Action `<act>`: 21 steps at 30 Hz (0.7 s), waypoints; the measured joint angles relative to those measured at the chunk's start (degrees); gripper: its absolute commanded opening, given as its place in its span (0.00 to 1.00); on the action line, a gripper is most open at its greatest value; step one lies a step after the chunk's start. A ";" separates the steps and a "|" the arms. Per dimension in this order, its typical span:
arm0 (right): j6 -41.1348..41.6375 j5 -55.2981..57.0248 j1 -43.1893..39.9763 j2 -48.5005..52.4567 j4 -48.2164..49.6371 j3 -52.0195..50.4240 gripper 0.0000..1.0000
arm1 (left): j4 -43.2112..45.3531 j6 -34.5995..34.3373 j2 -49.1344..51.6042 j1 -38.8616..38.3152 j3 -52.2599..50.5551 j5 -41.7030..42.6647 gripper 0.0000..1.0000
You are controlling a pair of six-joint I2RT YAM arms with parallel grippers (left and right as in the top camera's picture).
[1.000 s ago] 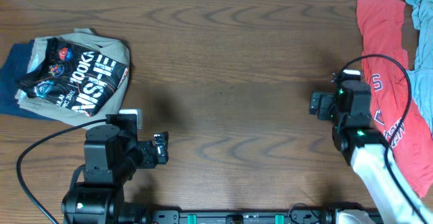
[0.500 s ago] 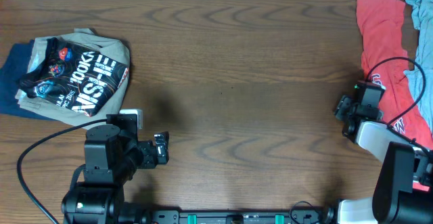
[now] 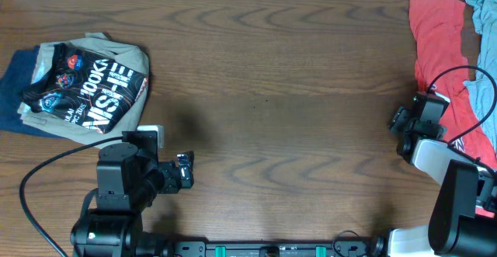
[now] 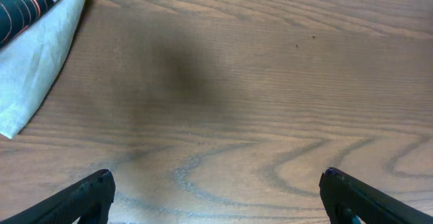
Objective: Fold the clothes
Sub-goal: 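Reach the right gripper to the red t-shirt at the right edge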
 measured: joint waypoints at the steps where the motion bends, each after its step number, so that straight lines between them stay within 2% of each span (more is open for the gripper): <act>1: -0.02 0.04 -0.39 0.02 0.07 0.00 0.77 | 0.02 0.00 0.00 0.00 0.00 0.00 0.98; 8: 0.13 -0.59 -4.92 1.51 1.11 0.02 0.72 | 0.02 0.00 0.00 0.00 0.00 0.00 0.98; 13: 0.02 -1.88 -5.33 2.78 2.08 0.87 0.63 | 0.02 0.00 0.00 0.00 0.00 0.00 0.98; 17: 0.22 -2.40 -5.33 3.10 2.54 1.09 0.65 | 0.02 0.00 0.00 0.00 0.00 0.00 0.98; 21: 0.20 -4.07 -5.33 3.30 3.26 1.07 0.59 | 0.00 0.00 0.00 0.00 0.00 0.00 0.98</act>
